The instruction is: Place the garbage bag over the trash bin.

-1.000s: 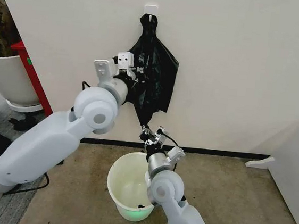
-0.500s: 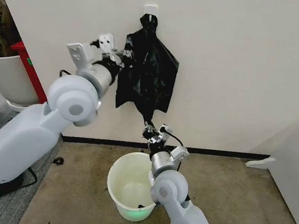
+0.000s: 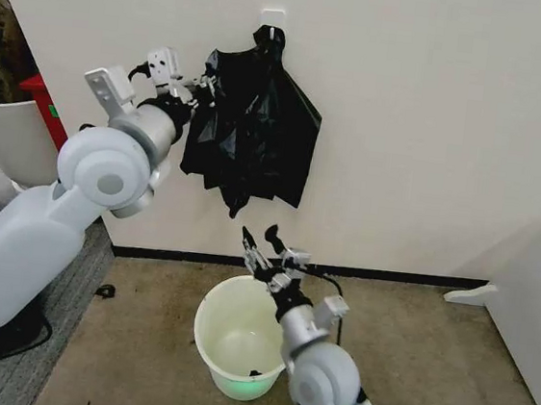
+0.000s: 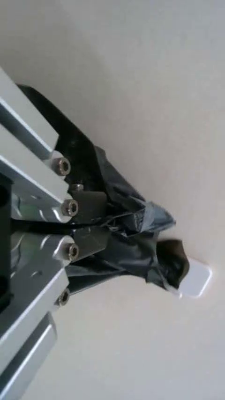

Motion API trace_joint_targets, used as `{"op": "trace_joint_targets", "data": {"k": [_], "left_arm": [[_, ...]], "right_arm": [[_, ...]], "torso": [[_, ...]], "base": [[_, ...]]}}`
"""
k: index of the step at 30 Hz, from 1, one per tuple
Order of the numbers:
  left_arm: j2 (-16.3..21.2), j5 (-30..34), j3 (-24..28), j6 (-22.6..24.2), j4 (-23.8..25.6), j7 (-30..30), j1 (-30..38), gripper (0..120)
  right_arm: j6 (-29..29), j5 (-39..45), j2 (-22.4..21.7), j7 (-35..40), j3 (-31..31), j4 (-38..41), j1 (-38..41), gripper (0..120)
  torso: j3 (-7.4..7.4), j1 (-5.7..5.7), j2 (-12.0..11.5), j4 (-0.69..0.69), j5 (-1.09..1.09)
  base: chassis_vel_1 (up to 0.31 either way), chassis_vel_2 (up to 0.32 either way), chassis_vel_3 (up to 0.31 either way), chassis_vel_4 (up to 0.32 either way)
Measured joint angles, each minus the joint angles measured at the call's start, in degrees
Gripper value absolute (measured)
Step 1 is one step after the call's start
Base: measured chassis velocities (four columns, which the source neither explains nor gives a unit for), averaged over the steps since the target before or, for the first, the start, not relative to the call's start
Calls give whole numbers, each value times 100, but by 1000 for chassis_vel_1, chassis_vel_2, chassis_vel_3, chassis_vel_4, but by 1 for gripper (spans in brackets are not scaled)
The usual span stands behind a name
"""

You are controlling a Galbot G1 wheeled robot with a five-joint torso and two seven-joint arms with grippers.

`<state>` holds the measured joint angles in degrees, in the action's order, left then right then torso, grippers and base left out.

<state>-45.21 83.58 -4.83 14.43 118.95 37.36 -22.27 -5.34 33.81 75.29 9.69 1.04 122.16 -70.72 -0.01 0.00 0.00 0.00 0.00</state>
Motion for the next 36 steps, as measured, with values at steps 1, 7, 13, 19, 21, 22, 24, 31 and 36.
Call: {"op": "trace_joint_targets", "data": {"k": [1,7,13,19,21,22,24,31,36], "left_arm": [[14,56,-37,-18,-5,-21,-31,0],[157,282,-238,-104,44,-240,-296,0],[312,343,-307,-163,104,-386,-424,0],[403,366,-299,-196,138,-402,-428,0],[432,377,-300,-199,163,-396,-428,0],[440,379,-301,-200,172,-394,-428,0],[456,380,-308,-202,197,-391,-441,0],[523,380,-413,-208,251,-415,-550,0],[582,365,-551,-208,294,-487,-673,0]], "right_arm": [[-71,111,-51,33,98,95,43,81],[-509,619,-365,671,342,201,905,99],[-910,957,-381,1349,257,-79,1930,100],[-1224,1192,-178,1951,-79,-325,2848,100],[-1390,1254,-112,2174,-210,-377,3078,100],[-1437,1268,-91,2256,-267,-383,3149,100],[-1565,1282,-38,2503,-438,-385,3313,98],[-1746,1603,164,3055,-813,-419,3678,84],[-1784,1862,353,3384,-972,-600,3928,79]], "torso": [[0,0,0,-1,0],[1,0,0,1,-2],[1,0,0,0,0],[1,0,0,2,-1],[1,0,0,1,-1],[1,0,0,0,-1],[1,0,0,0,-1],[1,0,0,-1,-1],[1,0,0,2,-2]], "base": [[0,0,0,0],[0,0,0,0],[0,0,0,0],[0,0,0,0],[0,0,0,0],[0,0,0,0],[0,0,0,0],[0,0,0,0],[0,0,0,0]]}}
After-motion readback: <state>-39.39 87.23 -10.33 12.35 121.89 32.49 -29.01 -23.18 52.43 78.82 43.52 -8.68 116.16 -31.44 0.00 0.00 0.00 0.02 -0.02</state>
